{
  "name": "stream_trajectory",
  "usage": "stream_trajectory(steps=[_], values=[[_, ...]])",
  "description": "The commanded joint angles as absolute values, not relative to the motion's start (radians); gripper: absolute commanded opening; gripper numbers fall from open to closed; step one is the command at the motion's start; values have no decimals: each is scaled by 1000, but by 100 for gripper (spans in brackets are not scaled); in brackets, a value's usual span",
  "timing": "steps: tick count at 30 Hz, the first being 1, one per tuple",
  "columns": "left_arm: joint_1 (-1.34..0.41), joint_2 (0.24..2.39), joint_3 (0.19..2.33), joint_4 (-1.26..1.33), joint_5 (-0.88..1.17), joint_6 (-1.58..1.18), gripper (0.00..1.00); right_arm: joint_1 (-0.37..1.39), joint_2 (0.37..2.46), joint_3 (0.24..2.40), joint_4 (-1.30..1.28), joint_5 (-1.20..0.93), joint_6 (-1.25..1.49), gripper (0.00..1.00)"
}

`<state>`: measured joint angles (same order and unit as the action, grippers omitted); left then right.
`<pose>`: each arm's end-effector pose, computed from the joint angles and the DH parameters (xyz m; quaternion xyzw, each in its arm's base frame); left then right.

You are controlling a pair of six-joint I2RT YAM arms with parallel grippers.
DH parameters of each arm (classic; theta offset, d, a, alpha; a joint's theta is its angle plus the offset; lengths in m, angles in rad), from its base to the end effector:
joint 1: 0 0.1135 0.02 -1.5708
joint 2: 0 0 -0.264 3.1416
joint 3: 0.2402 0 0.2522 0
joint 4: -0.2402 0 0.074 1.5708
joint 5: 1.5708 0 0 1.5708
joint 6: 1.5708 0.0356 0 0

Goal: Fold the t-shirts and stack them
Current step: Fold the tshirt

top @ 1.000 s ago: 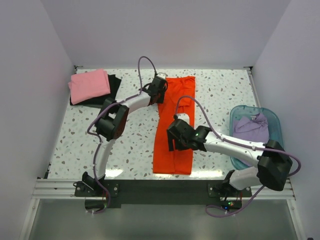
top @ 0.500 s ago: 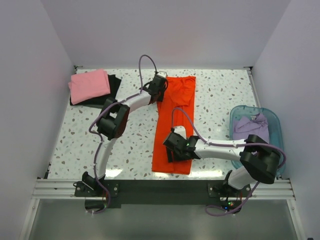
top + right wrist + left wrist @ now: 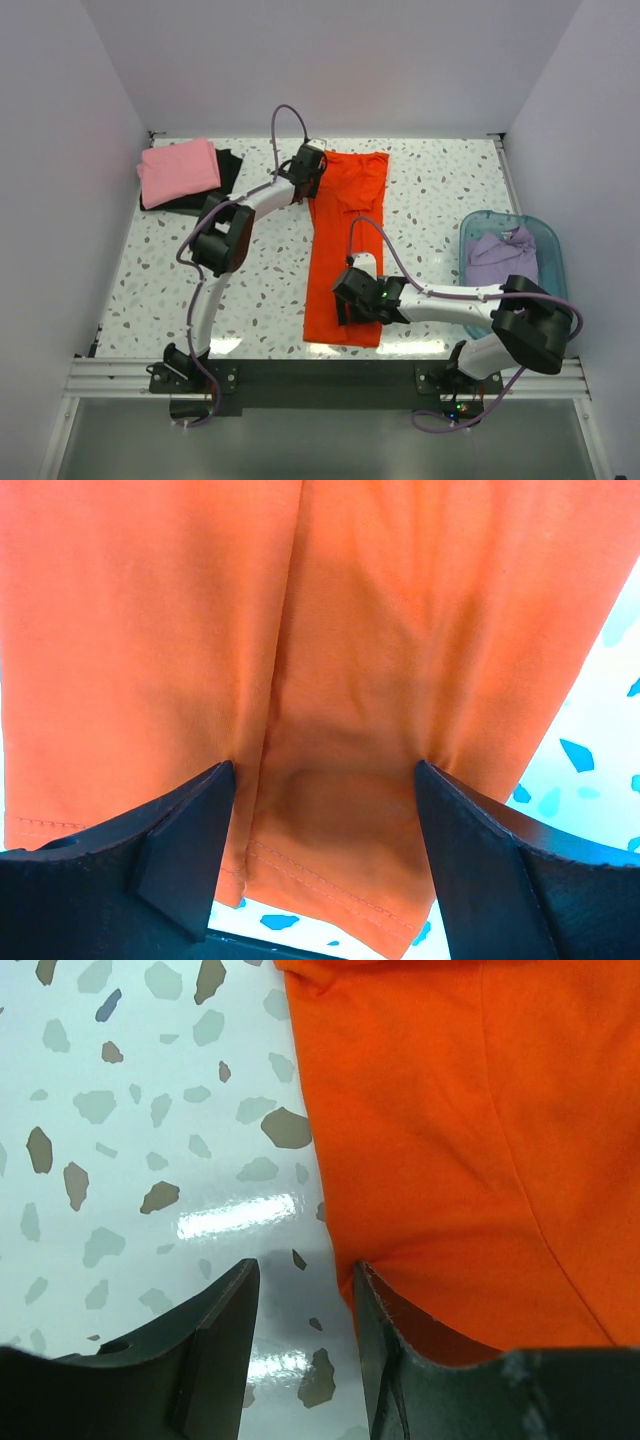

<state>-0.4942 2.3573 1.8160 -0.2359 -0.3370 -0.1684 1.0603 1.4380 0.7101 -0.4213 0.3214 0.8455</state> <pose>0.4673 -0.2384 0.1497 0.0835 0.9077 0.0223 0.4106 0.1329 0.2143 0.1587 -0.0702 0.9633 0.0777 0.2472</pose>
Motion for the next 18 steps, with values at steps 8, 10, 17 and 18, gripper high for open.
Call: stream_trajectory(steps=[8,10,17,18], values=[[-454,2336,1804,-169,-223,-72,54,1062,1428,689,-500,232,861,79],[-449,2301,1784,-144,-187,-87,56,1062,1416,707,-509,230,854,80],[-440,2183,1752,-101,-130,-143,59,1058,1344,847,-629,349,847,83],[-439,2172,1747,-100,-130,-152,59,1061,1338,886,-649,359,842,82]])
